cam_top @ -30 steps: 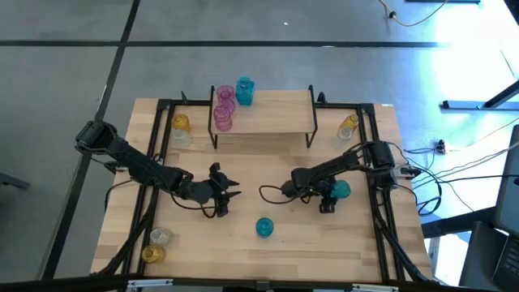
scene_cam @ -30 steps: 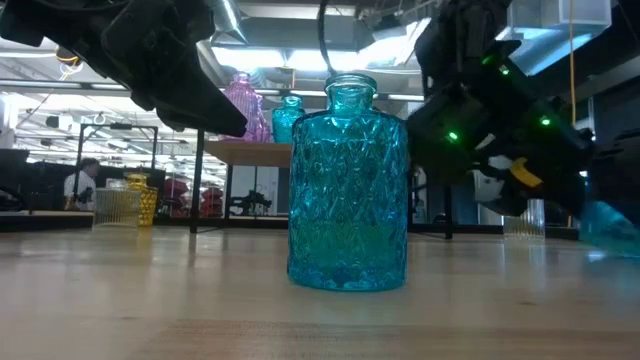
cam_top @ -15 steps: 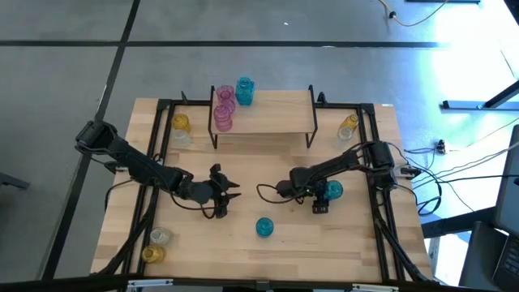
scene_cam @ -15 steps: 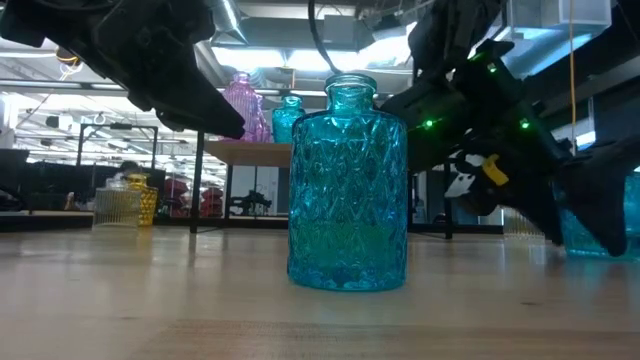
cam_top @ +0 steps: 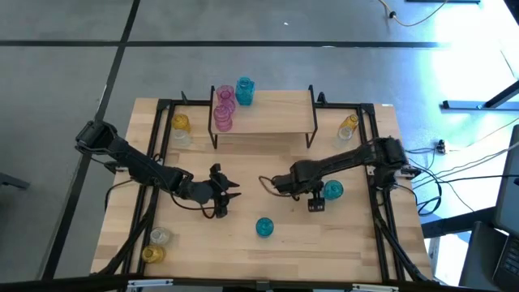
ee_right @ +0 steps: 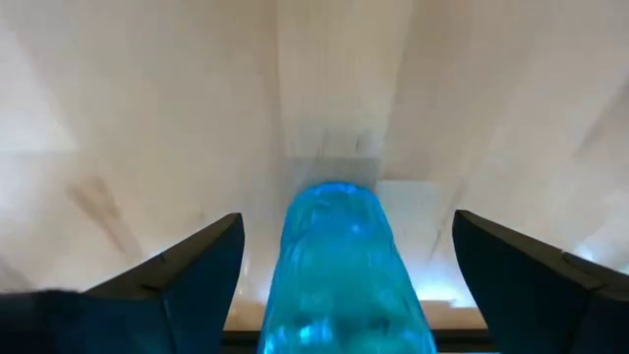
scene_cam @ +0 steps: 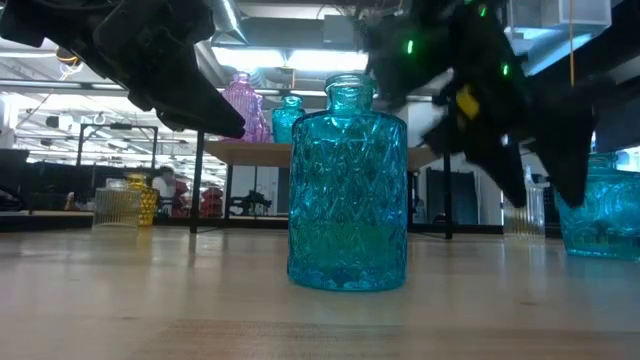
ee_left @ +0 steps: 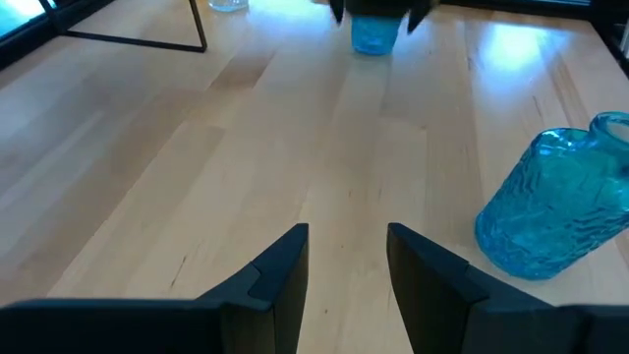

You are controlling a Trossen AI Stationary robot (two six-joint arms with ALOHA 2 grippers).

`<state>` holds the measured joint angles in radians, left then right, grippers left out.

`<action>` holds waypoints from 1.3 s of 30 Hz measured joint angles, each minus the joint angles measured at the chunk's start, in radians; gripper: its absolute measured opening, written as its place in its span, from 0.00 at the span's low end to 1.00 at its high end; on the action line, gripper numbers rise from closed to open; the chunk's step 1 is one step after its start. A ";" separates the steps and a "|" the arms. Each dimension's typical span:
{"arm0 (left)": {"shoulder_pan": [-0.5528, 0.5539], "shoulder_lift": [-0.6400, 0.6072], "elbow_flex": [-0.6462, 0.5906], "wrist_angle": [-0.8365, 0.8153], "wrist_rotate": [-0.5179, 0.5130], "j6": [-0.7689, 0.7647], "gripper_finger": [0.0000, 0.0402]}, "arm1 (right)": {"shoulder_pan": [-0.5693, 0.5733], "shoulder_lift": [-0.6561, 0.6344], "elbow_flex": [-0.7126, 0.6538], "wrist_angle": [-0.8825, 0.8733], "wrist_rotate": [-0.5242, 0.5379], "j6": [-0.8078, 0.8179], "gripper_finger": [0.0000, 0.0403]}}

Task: Sort vases onto shelf
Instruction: Put the right blue flower vase on the shelf aligned with the other blue flower vase

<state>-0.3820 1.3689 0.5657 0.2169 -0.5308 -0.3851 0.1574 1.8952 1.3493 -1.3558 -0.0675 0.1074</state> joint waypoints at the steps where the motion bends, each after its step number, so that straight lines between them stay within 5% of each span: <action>1: 0.000 0.000 0.000 0.000 0.000 0.000 0.33 | 0.000 -0.031 -0.001 -0.002 -0.001 0.012 0.86; 12: 0.000 0.000 0.000 -0.003 0.001 0.000 0.33 | 0.005 -0.418 -0.002 -0.008 0.089 0.183 0.86; 22: 0.000 0.000 0.000 -0.003 -0.001 0.001 0.33 | 0.177 -0.698 -0.003 -0.094 0.291 0.435 0.86; 39: 0.000 0.000 0.000 0.002 -0.003 0.002 0.33 | 0.269 -0.699 -0.005 -0.139 0.398 0.494 0.85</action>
<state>-0.3820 1.3689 0.5655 0.2192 -0.5335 -0.3836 0.4267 1.1960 1.3440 -1.4945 0.3303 0.6018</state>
